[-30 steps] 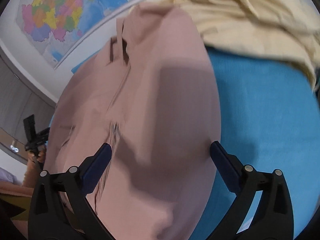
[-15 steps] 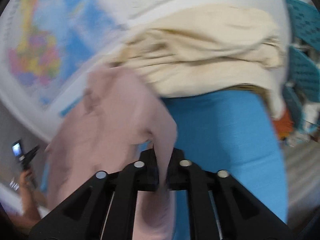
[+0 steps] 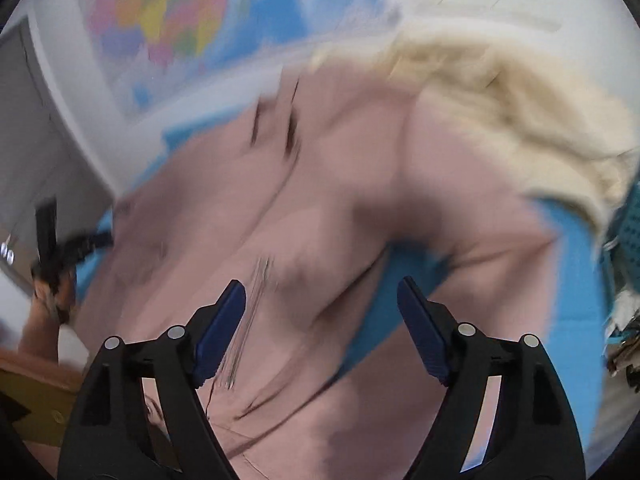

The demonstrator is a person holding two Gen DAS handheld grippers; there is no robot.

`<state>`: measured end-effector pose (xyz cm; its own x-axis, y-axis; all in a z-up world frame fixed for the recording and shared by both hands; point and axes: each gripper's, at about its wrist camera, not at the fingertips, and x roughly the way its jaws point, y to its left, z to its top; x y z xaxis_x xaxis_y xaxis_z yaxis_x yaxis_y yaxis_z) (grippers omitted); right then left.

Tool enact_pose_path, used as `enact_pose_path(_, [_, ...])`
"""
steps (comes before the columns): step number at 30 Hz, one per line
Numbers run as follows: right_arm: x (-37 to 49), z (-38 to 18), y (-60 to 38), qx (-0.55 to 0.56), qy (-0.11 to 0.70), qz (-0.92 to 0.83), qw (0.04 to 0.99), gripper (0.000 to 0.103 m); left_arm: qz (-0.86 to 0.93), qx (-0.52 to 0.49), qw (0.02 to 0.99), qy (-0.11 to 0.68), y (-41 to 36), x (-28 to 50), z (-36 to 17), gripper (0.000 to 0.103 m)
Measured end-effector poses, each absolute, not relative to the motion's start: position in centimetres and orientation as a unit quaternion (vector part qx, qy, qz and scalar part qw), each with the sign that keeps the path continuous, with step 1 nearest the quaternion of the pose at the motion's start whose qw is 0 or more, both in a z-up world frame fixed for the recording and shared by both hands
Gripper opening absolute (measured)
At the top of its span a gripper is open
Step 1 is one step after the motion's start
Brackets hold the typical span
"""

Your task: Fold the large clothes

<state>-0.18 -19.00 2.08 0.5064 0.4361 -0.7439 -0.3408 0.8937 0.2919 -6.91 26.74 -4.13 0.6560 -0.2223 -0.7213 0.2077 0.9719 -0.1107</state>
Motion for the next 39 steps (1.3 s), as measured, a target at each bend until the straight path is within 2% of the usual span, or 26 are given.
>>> enact_pose_path(1, [0.2,1.1,-18.7,0.055,0.457,0.224,0.859,0.072,-0.125,-0.014,0.907,0.402,26.6,-6.6,-4.5,0.068])
enact_pose_path(3, [1.3,-1.1,-19.0,0.063,0.49,0.197,0.847,0.057,-0.137,-0.023,0.899,0.416,26.2,-6.0,-4.9,0.068])
enact_pose_path(6, [2.2,-2.0,-22.0,0.056,0.5,0.117,0.856,0.056,-0.157,-0.035,0.891,0.424,26.6,-5.3,-5.4,0.074])
enact_pose_path(9, [2.4,-1.1,-25.4,0.034,0.488,0.033,0.871,0.045,-0.169,-0.06,0.883,0.434,26.8,-4.0,-6.1,0.076])
enact_pose_path(10, [2.5,-0.8,-26.2,0.025,0.487,0.007,0.873,0.045,-0.17,-0.068,0.879,0.441,26.9,-3.2,-6.4,0.076])
enact_pose_path(11, [2.4,-0.3,-26.8,0.021,0.482,-0.02,0.876,0.047,-0.169,-0.071,0.876,0.447,26.8,-2.5,-6.7,0.076])
enact_pose_path(12, [2.2,0.1,-27.0,0.017,0.477,-0.039,0.878,0.056,-0.169,-0.072,0.874,0.45,26.7,-1.9,-6.9,0.076])
enact_pose_path(15, [1.4,1.3,-25.7,0.031,0.46,0.019,0.887,0.073,-0.165,-0.074,0.876,0.447,26.7,-0.3,-6.9,0.077])
enact_pose_path(18, [1.3,1.3,-22.2,0.067,0.465,0.128,0.873,0.076,-0.163,-0.104,0.875,0.443,27.3,1.5,-6.6,0.079])
enact_pose_path(22, [3.1,-1.3,-19.2,0.09,0.495,0.175,0.846,0.083,-0.148,-0.137,0.874,0.442,28.0,4.3,-6.9,0.079])
enact_pose_path(23, [3.8,-1.9,-18.8,0.094,0.5,0.173,0.844,0.083,-0.141,-0.145,0.874,0.442,28.1,5.0,-6.9,0.078])
enact_pose_path(25, [5.1,-2.4,-18.7,0.11,0.496,0.173,0.844,0.086,-0.119,-0.156,0.88,0.433,28.7,6.2,-6.6,0.064])
enact_pose_path(27, [5.4,-2.1,-18.4,0.111,0.484,0.172,0.851,0.084,-0.092,-0.172,0.885,0.422,29.8,7.5,-6.1,0.036])
enact_pose_path(28, [5.8,-2.1,-18.3,0.116,0.482,0.173,0.851,0.081,-0.087,-0.184,0.884,0.42,30.4,8.0,-5.8,0.029])
enact_pose_path(29, [6.2,-2.0,-18.3,0.118,0.48,0.174,0.852,0.07,-0.082,-0.2,0.883,0.416,31.1,8.7,-5.5,0.021])
enact_pose_path(30, [6.5,-2.0,-18.1,0.118,0.479,0.172,0.853,0.06,-0.076,-0.203,0.885,0.412,31.4,9.0,-5.2,0.008])
enact_pose_path(31, [7.0,-2.2,-18.7,0.118,0.479,0.168,0.853,0.058,-0.057,-0.194,0.892,0.404,31.8,9.5,-4.5,0.005])
enact_pose_path(32, [7.5,-2.2,-19.5,0.124,0.477,0.16,0.855,0.041,-0.053,-0.19,0.895,0.399,32.1,9.7,-3.9,0.005])
enact_pose_path(33, [7.7,-2.1,-20.1,0.129,0.475,0.157,0.856,0.006,-0.052,-0.192,0.898,0.392,32.4,10.0,-3.1,0.005])
enact_pose_path(34, [8.1,-1.9,-20.7,0.132,0.474,0.152,0.858,0.003,-0.048,-0.187,0.903,0.384,32.5,10.0,-2.5,0.005])
enact_pose_path(38, [8.5,-0.4,-23.6,0.17,0.431,0.131,0.876,0.001,-0.046,-0.172,0.918,0.355,32.1,9.1,-1.1,0.009])
enact_pose_path(39, [8.4,0.2,-24.8,0.177,0.411,0.109,0.887,0.0,-0.043,-0.153,0.919,0.361,31.7,8.8,-1.2,0.027])
